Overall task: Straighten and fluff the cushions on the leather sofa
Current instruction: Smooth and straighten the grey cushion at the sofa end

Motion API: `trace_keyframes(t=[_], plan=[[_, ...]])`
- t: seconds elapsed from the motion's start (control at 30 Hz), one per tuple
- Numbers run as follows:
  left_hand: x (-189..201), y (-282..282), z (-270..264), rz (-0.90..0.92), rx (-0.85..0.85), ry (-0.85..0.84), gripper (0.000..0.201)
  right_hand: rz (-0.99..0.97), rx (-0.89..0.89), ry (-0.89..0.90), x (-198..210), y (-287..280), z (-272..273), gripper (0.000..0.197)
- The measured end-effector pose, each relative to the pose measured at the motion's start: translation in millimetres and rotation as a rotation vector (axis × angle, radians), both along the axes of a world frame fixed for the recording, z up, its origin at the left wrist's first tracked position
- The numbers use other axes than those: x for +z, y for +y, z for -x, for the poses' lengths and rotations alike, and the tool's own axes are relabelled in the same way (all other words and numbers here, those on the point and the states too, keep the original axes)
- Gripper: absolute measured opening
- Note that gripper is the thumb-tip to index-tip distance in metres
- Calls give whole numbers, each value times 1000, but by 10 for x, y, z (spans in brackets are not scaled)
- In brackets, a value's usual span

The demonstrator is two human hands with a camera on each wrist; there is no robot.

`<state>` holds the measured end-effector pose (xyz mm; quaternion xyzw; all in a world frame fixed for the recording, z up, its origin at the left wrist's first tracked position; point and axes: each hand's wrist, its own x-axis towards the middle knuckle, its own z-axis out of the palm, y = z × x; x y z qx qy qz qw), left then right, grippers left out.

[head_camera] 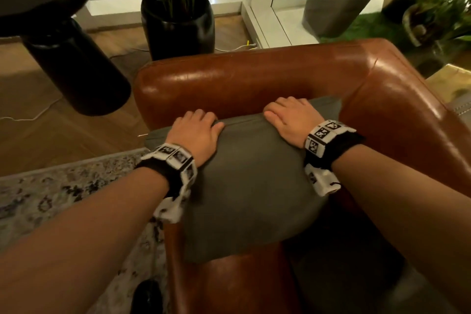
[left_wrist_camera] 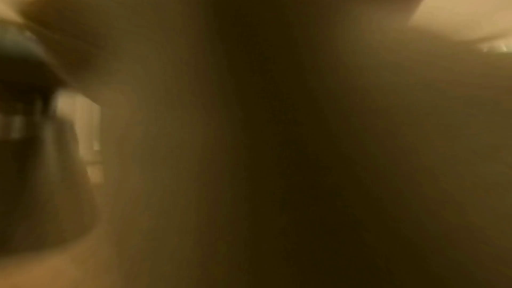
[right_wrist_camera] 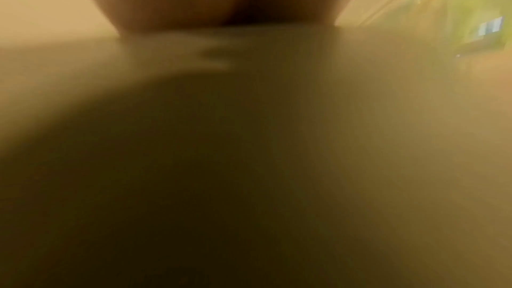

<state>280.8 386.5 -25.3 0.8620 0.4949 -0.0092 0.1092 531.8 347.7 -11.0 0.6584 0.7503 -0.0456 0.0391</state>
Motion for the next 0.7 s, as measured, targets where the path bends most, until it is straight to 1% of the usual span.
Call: trace_keyframes(t=[0.07, 0.17, 0.23, 0.3, 0.43, 0.47, 0.6, 0.7], plan=[[-52, -7, 338, -24, 2, 70, 45, 12, -56, -10, 5, -23, -286, 48], [-83, -32, 654, -58, 0, 95, 42, 31, -135, -41, 35, -84, -642, 47], [-57, 39, 653, -71, -23, 93, 37, -25, -117, -74, 53, -116, -713, 51], [-21, 146, 598, -84, -25, 57, 35, -86, -119, -96, 61, -120, -717, 56], [-94, 271, 656, -51, -25, 5, 41, -73, -192, -24, 74, -110, -779, 53], [-122, 267, 701, -43, -27, -17, 41, -84, -184, -12, 82, -117, -808, 55], [-170, 176, 774, -110, -38, -56, 37, -117, -117, -60, 77, -135, -870, 61], [-162, 169, 745, -173, 33, -46, 35, -139, -165, -16, 90, -77, -822, 57]])
